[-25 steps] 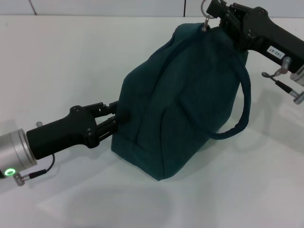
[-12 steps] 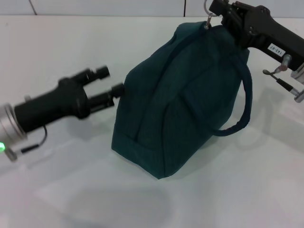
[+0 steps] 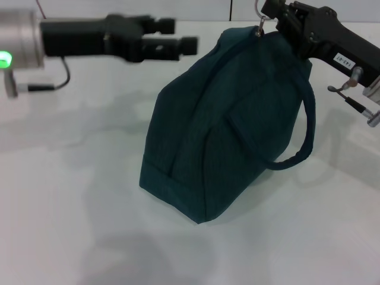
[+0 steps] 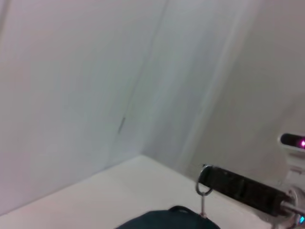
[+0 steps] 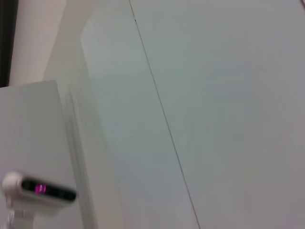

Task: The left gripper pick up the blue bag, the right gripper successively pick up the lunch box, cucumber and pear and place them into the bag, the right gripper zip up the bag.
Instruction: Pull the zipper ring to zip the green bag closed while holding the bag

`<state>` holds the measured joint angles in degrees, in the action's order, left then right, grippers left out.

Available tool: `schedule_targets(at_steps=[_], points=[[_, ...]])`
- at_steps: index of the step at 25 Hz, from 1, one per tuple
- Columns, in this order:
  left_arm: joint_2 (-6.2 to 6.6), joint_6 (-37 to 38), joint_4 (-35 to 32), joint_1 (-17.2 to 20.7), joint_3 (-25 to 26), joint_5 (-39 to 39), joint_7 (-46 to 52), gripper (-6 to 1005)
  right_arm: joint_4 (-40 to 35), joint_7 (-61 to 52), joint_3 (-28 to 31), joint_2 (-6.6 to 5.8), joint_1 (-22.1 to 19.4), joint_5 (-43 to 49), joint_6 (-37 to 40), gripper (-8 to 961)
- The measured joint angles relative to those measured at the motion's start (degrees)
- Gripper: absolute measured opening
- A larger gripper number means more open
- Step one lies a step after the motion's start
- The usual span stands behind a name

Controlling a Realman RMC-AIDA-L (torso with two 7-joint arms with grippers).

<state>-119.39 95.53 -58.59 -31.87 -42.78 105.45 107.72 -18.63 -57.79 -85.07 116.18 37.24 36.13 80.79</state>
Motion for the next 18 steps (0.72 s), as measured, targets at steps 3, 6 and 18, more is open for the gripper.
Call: schedule_targets(at_steps=[3, 6, 18], points=[[0.02, -0.92, -13.21, -1.92, -8.09, 4.52, 15.26, 893, 0.04, 0.01, 0.00, 0.00, 0.01, -0.01, -0.11, 13], [-0.10, -3.09, -21.20, -2.69, -15.34, 10.62, 25.17, 892, 0.04, 0.02, -0.02, 0.00, 0.03, -0.02, -0.46, 13], [-0.18, -9.53, -25.82, -3.30, -27.65, 18.21, 35.05, 889, 0.04, 0.14, -0.33, 0.00, -0.05, -0.02, -0.85, 13]])
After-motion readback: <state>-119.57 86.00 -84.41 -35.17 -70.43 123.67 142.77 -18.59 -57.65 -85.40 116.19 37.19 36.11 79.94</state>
